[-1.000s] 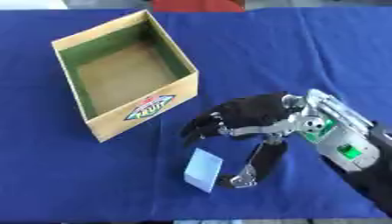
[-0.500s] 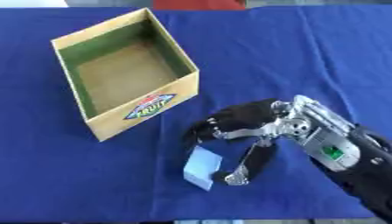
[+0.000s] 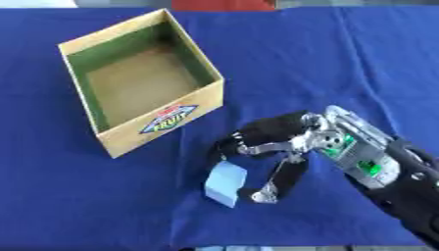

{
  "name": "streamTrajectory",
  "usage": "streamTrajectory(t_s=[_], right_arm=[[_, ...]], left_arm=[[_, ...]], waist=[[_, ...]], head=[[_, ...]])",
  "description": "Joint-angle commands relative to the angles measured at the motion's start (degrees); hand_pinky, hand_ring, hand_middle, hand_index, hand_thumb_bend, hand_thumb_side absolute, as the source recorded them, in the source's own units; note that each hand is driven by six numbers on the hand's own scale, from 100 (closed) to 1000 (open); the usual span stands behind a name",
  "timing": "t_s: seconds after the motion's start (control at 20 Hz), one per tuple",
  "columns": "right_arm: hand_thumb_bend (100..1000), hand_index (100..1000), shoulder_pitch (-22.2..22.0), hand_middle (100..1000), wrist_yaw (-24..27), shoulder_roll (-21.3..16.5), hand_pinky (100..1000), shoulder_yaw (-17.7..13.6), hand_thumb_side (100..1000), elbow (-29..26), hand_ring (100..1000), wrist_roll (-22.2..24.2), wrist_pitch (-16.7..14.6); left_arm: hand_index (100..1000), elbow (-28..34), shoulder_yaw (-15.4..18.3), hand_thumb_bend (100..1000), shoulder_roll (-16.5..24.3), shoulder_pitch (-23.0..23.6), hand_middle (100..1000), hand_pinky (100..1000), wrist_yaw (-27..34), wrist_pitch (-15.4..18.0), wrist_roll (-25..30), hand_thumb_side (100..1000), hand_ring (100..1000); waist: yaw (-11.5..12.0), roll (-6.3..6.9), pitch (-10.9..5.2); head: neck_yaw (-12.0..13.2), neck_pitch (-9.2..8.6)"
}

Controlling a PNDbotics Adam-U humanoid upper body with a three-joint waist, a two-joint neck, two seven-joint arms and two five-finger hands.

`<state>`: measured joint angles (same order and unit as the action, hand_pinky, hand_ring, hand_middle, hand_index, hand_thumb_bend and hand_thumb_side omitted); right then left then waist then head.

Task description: Pick up objects on the table and place them in the box.

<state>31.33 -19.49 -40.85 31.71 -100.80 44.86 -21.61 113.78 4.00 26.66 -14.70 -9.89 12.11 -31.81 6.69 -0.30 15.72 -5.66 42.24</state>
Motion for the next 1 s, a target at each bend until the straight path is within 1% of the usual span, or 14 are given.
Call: streamTrajectory(t_s=[0.05,0.1,0.15,0.2,0.25,0.3,0.35,0.4,0.45,0.5,0.6,0.65,0.8,1.0], right_arm=[[100,907,0.9,882,0.4,-0.3,802,0.1,328,0.3,865,7.1,-6.7],[100,888,0.9,861,0.5,-0.2,779,0.2,349,0.5,844,7.1,-6.6],[100,888,0.9,861,0.7,-0.2,779,0.2,349,0.6,844,7.1,-6.4],[100,838,1.0,805,0.8,-0.1,718,0.1,359,0.6,782,6.9,-6.2],[103,810,1.0,774,1.0,-0.1,694,-0.1,390,0.6,749,6.4,-6.0],[108,795,1.1,753,1.1,0.0,682,-0.4,398,0.4,727,5.6,-5.8],[108,784,1.2,738,1.0,0.0,673,-0.5,400,0.2,712,4.7,-5.6],[111,744,1.2,680,0.9,0.0,628,-0.6,389,0.0,641,3.9,-5.5],[111,734,1.3,666,0.9,0.1,613,-0.6,393,-0.2,627,2.8,-5.4],[101,700,1.3,624,0.8,0.1,554,-0.6,392,-0.3,587,1.9,-5.4],[100,678,1.2,599,0.7,0.1,509,-0.6,392,-0.4,558,0.1,-5.4],[100,671,1.2,606,0.7,0.1,495,-0.6,395,-0.4,549,-0.7,-5.3],[100,623,1.1,604,0.9,0.0,397,-0.7,377,-0.5,491,-3.0,-5.3],[100,609,1.0,616,1.4,-0.3,390,-1.0,364,-0.7,485,-5.3,-5.1]], left_arm=[[806,0.8,0.1,424,1.0,-0.7,690,755,0.2,0.1,0.2,974,784],[806,0.8,0.1,424,1.0,-0.7,690,755,0.2,0.1,0.3,974,784],[806,0.8,0.1,424,1.0,-0.7,690,755,0.2,0.1,0.2,974,784],[806,0.8,0.1,424,1.0,-0.7,690,755,0.3,0.1,0.2,974,784],[806,0.8,0.1,424,1.0,-0.7,689,755,0.3,0.1,0.2,974,783],[806,0.8,0.2,424,1.0,-0.7,689,755,0.3,0.1,0.2,974,783],[806,0.8,0.2,424,1.0,-0.7,689,755,0.2,0.1,0.1,974,783],[805,0.8,0.2,423,1.0,-0.7,688,755,0.2,0.0,0.1,973,783],[805,0.8,0.2,423,1.0,-0.7,688,755,0.2,0.0,0.1,973,783],[804,0.8,0.2,422,1.0,-0.7,687,755,0.2,0.0,0.1,974,783],[804,0.8,0.2,422,1.0,-0.7,687,755,0.2,0.0,0.1,973,783],[804,0.8,0.2,422,1.0,-0.7,687,755,0.2,0.0,0.1,973,783],[804,0.8,0.3,420,1.0,-0.7,687,755,0.1,0.0,0.0,973,783],[803,0.8,0.4,418,1.0,-0.6,687,755,0.1,-0.1,-0.1,973,783]], waist=[[0.1,0.07,-0.73],[0.1,0.06,-0.72],[0.1,0.05,-0.72],[0.1,0.05,-0.72],[0.1,0.04,-0.73],[0.1,0.04,-0.73],[0.1,0.04,-0.73],[0.1,0.05,-0.74],[0.1,0.05,-0.75],[0.1,0.05,-0.75],[0.1,0.06,-0.76],[0.1,0.06,-0.77],[0.0,0.06,-0.82],[-0.1,0.08,-0.89]], head=[[-0.1,0.15],[-0.1,0.15],[-0.1,0.15],[-0.1,0.14],[-0.1,0.11],[0.0,0.07],[0.0,0.05],[0.0,0.03],[0.0,0.02],[0.1,0.0],[0.1,-0.01],[0.1,-0.03],[0.1,-0.02],[0.0,-0.09]])
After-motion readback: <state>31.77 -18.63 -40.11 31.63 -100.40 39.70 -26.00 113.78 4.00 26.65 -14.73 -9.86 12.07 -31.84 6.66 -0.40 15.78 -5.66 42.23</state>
